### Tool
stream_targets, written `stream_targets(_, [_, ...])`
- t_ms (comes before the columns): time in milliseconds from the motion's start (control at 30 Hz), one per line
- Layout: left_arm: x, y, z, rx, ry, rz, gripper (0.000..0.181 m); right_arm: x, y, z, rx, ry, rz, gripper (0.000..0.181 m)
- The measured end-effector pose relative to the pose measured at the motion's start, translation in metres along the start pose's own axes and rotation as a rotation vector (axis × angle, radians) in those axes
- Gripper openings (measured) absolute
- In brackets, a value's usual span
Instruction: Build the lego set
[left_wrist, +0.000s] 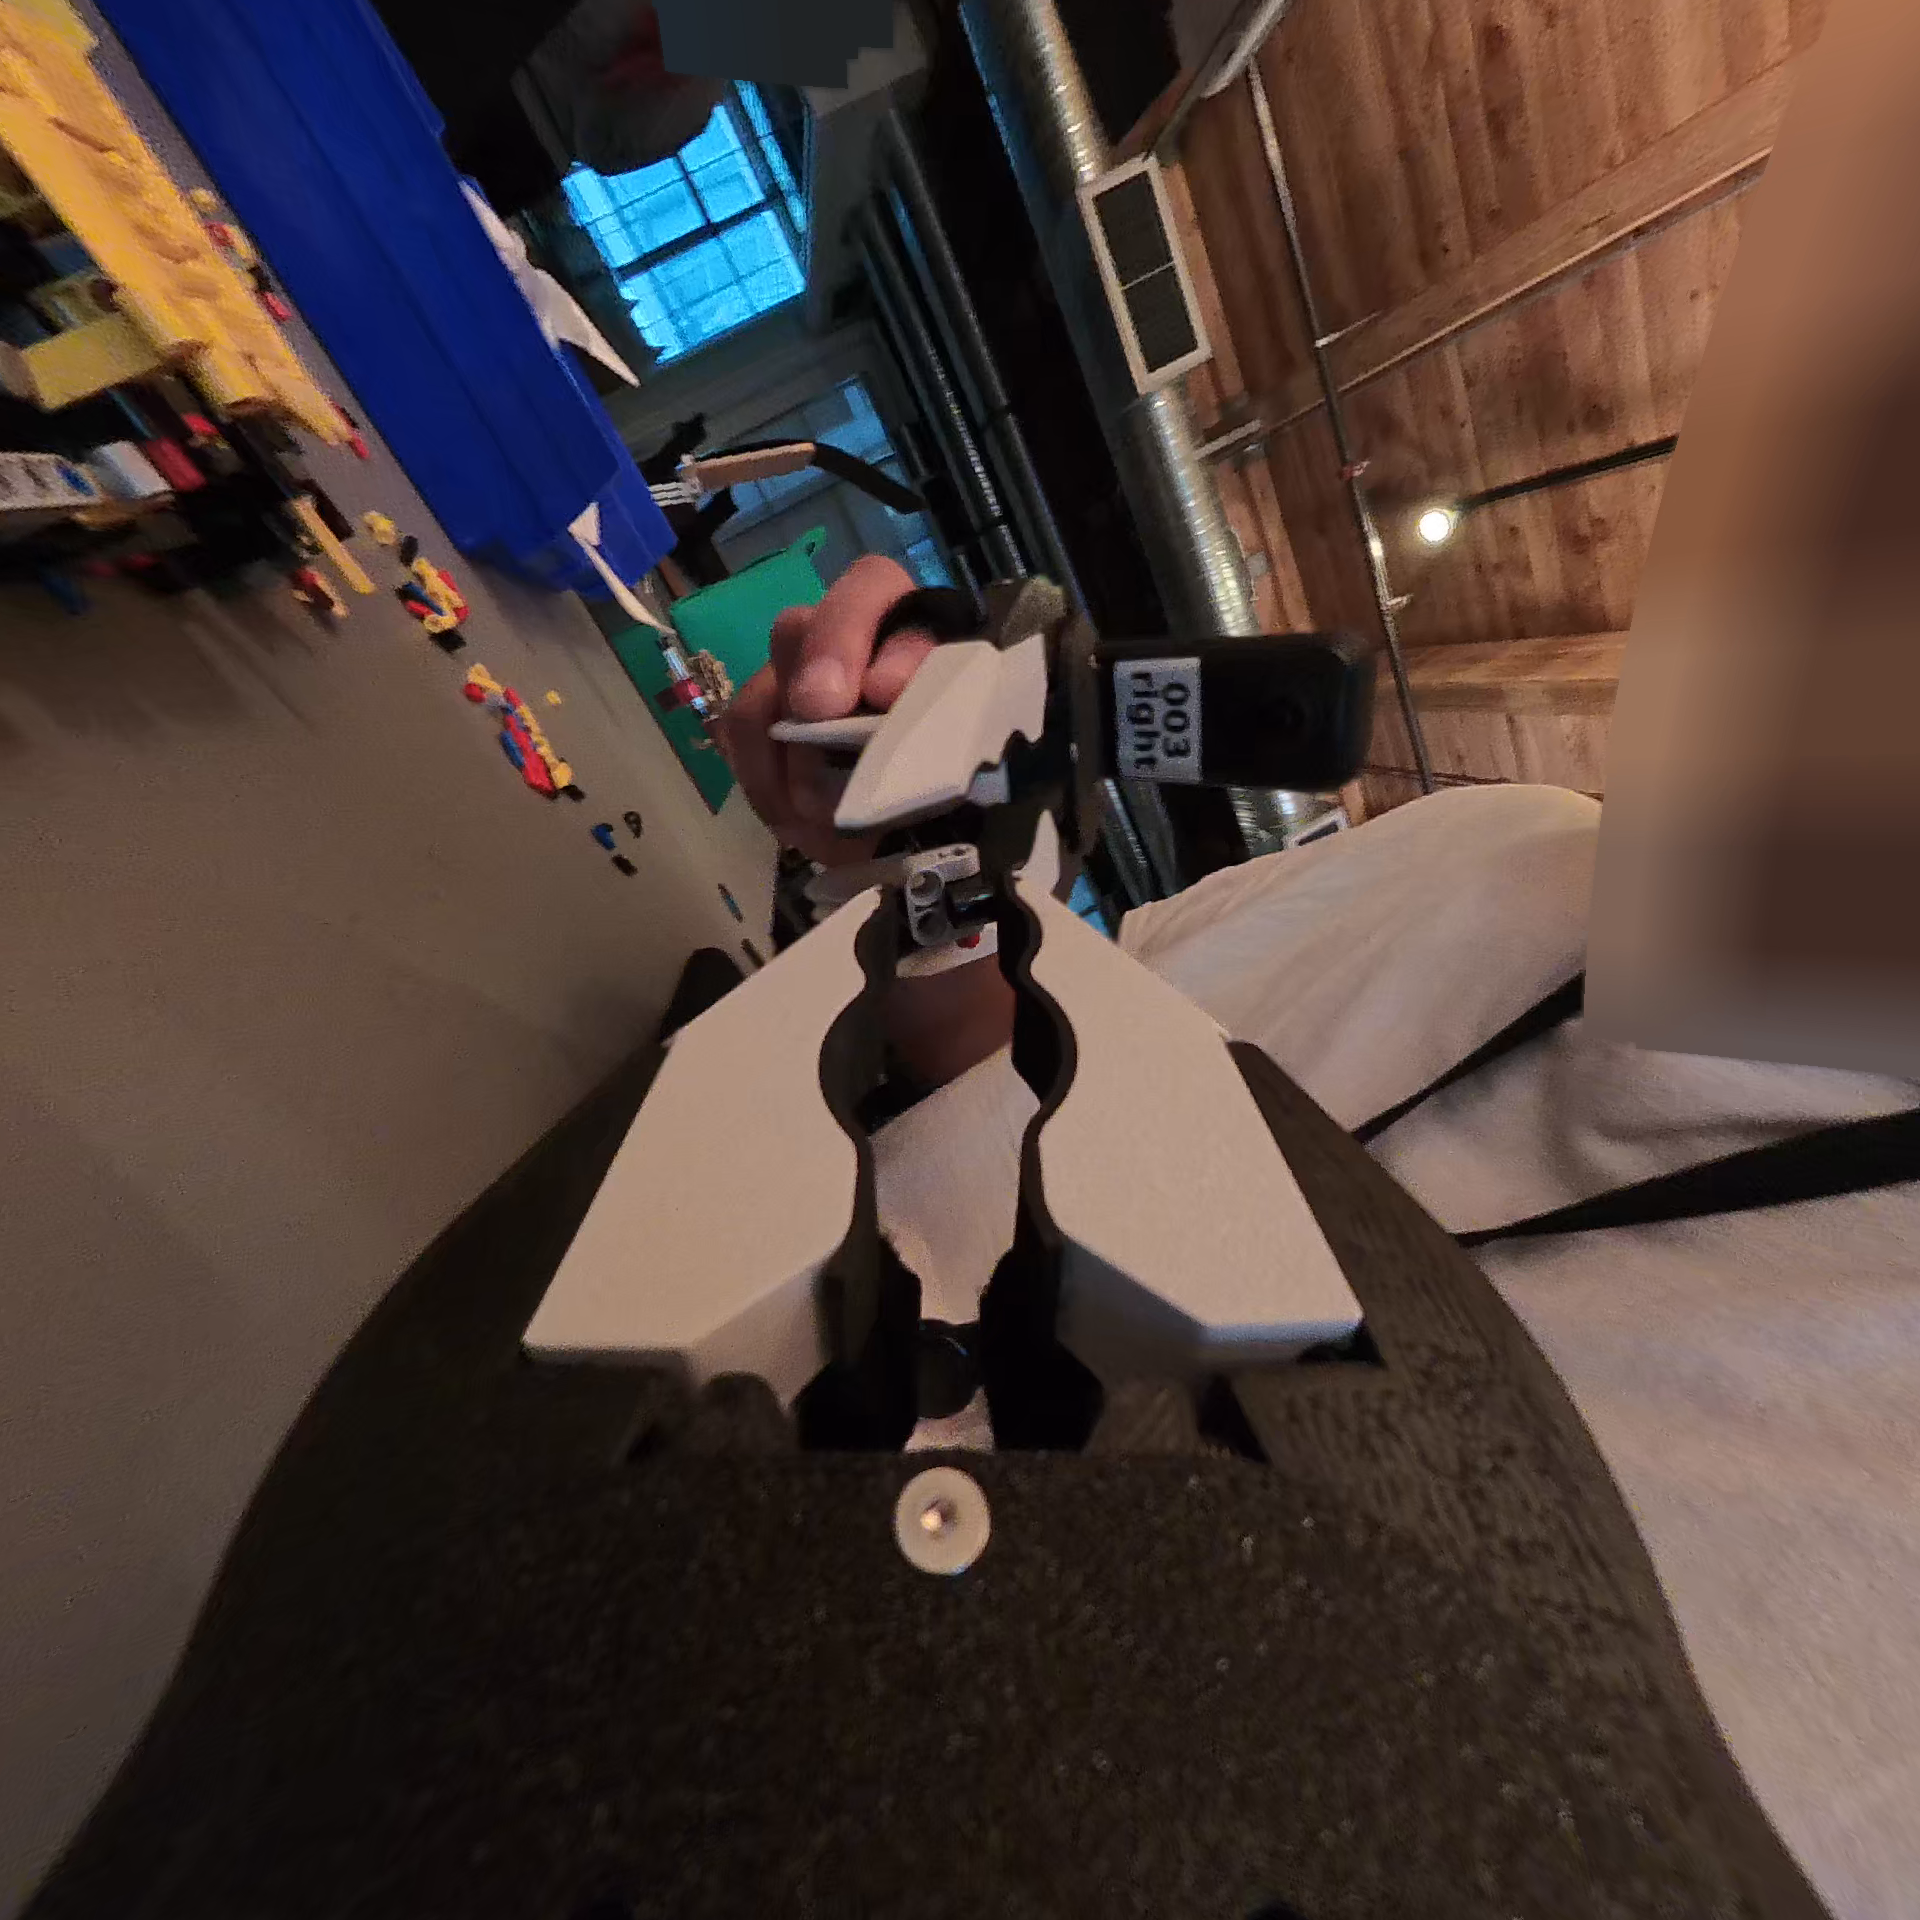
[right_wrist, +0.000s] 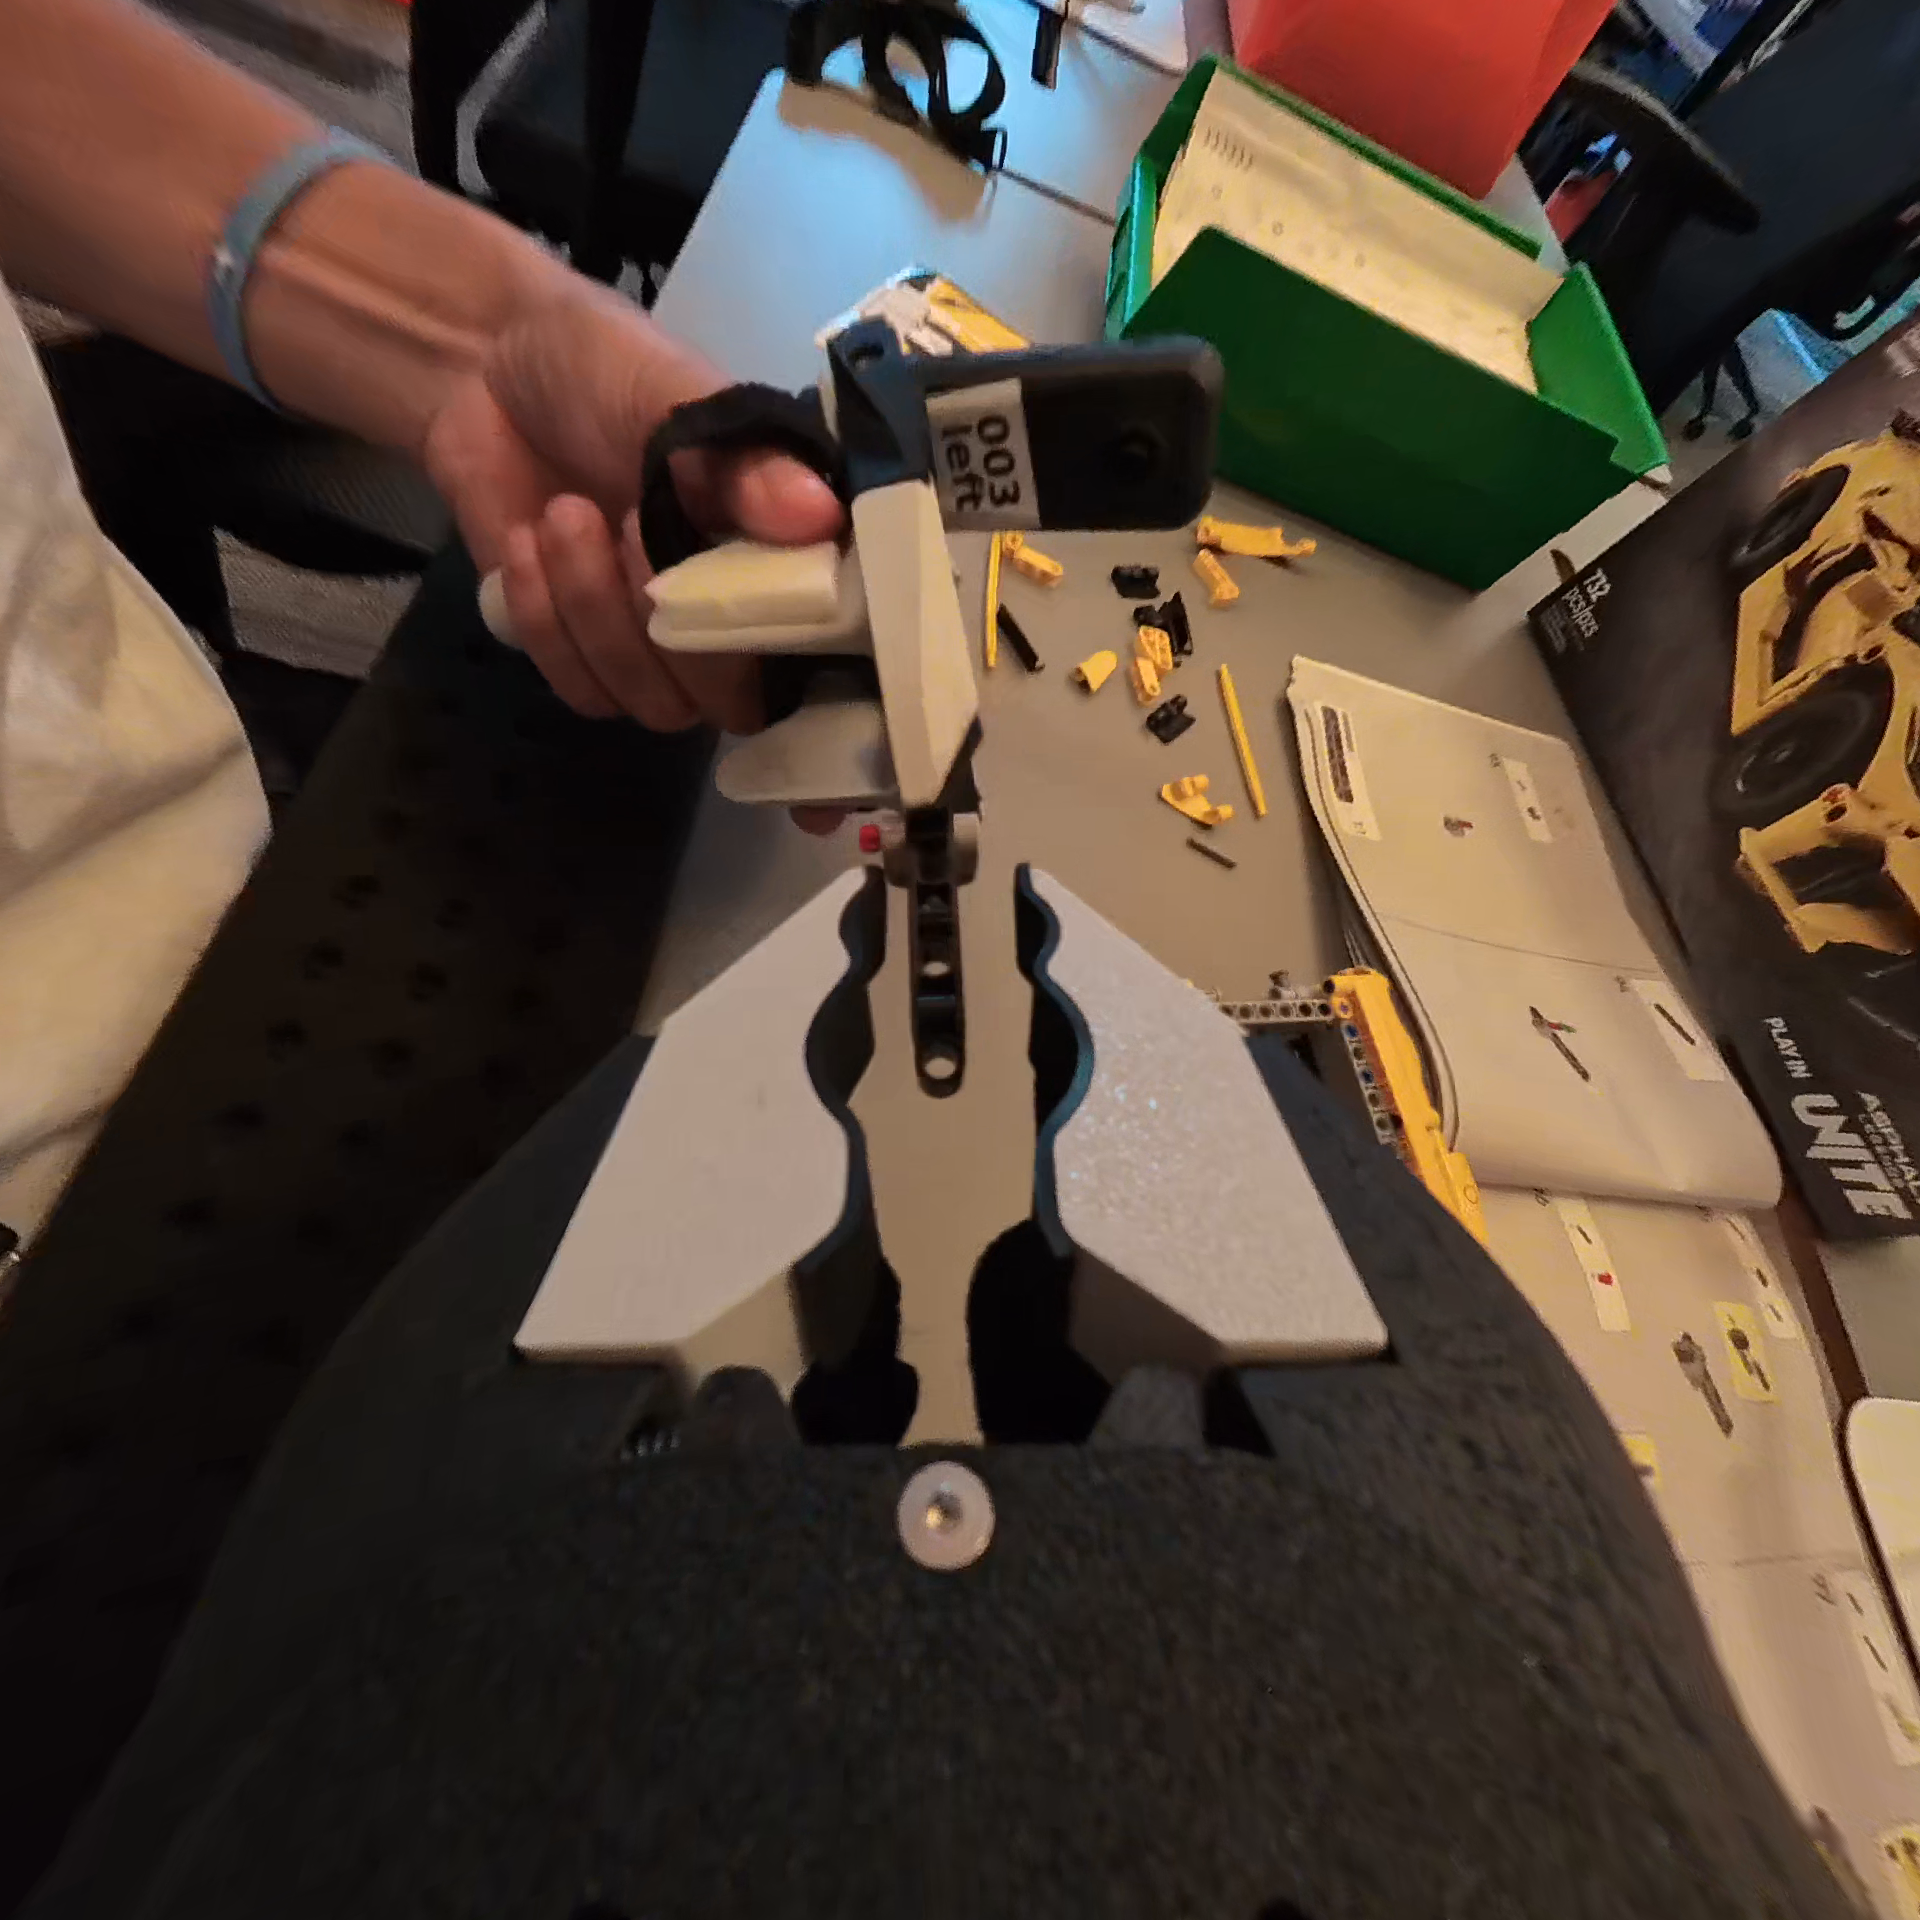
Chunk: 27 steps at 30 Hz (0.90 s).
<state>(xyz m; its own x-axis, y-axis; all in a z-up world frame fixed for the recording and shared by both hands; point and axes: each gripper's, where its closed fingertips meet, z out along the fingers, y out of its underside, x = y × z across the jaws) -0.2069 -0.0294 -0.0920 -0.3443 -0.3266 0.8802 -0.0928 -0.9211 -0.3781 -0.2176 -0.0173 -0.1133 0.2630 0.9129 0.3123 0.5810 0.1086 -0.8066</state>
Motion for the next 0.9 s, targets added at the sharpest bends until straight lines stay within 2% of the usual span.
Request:
stream_targets(133, [-0.005,-0.004,0.0,0.008,-0.049,0.009,0.017,0.003,-0.001,-0.002,0.002,0.047,-0.06,0.019])
stream_targets(233, [-0.014,-0.004,-0.004,-0.011,-0.138,0.061,0.017,0.002,0.0,-0.002,-0.027,0.047,-0.072,0.025])
stream_targets(333, [-0.016,-0.003,-0.004,-0.027,-0.164,0.073,0.017,0.001,0.001,0.001,-0.063,0.029,-0.068,0.028])
stream_targets(400, [-0.017,-0.002,-0.003,-0.039,-0.184,0.086,0.017,0.001,0.001,0.003,-0.076,0.03,-0.087,0.023])
stream_targets(900, [-0.021,0.005,-0.002,-0.062,-0.192,0.072,0.017,-0.005,0.007,0.002,-0.139,0.004,-0.096,0.018])
